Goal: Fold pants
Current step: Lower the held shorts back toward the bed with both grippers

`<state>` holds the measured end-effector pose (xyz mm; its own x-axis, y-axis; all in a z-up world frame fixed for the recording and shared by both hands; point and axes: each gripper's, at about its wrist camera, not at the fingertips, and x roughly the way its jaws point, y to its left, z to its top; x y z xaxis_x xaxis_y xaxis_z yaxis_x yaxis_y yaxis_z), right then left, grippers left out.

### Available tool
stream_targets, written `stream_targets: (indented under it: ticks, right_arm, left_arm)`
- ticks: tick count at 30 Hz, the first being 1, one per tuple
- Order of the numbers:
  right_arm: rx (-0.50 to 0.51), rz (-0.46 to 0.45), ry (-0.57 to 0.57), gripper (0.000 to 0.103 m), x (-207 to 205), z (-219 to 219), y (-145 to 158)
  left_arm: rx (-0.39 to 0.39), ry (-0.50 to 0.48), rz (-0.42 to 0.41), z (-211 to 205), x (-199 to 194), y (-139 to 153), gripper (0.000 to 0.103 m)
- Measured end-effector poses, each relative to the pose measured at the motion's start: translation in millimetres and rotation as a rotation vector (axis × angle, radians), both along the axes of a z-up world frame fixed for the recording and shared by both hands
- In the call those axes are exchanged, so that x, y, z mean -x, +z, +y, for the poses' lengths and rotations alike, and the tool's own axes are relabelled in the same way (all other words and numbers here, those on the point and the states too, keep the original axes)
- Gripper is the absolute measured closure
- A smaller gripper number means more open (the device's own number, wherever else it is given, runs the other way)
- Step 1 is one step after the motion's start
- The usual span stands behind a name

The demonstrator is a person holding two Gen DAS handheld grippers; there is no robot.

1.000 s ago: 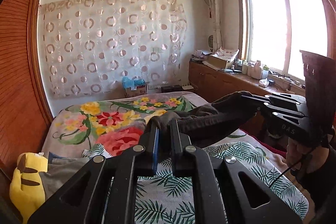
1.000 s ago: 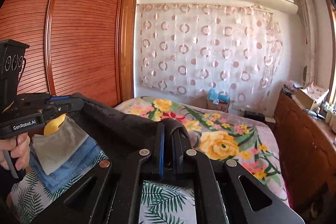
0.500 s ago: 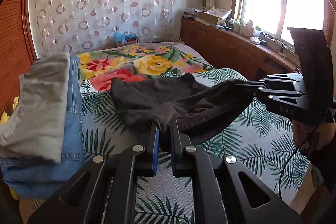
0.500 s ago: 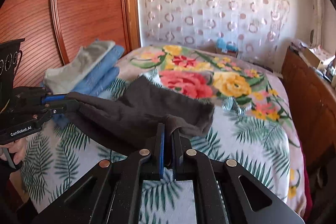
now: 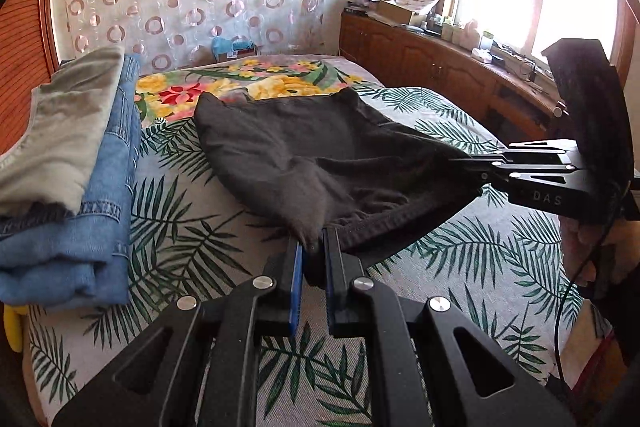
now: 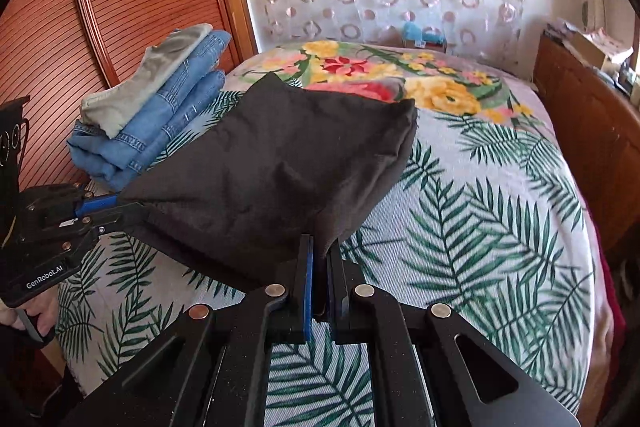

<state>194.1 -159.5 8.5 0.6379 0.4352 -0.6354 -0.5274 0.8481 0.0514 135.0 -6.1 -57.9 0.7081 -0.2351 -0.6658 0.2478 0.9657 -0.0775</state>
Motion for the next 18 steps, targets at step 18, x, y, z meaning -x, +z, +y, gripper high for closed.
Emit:
stream_targets:
  ticks: [18]
  right_arm:
    - [-0.016,-0.019,0.014,0.098,78.4,-20.6,-21.3]
  left_arm:
    - [0.055,-0.010,0.018,-0.5,57.8,-14.2,0.093]
